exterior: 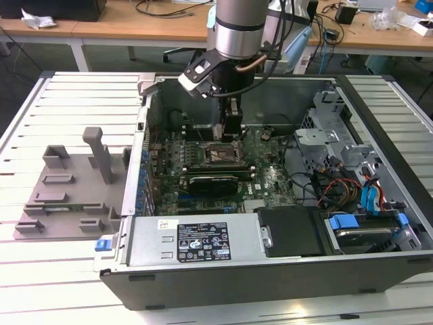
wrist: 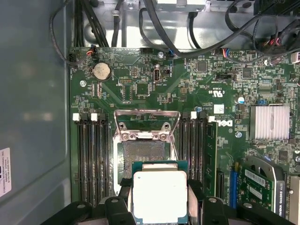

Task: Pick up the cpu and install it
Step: 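Place the cpu into insertion slot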

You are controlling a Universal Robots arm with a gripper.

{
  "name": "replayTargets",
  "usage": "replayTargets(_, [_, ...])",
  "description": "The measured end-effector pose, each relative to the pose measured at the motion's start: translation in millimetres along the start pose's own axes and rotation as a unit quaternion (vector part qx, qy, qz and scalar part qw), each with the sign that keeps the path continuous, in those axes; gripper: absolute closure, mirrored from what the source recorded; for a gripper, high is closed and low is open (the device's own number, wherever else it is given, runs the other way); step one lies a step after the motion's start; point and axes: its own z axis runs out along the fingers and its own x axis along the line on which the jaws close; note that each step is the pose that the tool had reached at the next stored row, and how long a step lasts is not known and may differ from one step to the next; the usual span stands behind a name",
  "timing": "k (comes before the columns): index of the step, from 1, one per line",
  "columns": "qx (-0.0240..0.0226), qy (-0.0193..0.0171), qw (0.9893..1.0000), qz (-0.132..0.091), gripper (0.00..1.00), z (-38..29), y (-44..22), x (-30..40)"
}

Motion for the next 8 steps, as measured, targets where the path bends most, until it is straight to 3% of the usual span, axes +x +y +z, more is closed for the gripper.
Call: replayTargets(8, [0.0, -0.0001, 1.0, 0.0, 0.45, 7.1, 0.2, 0.3])
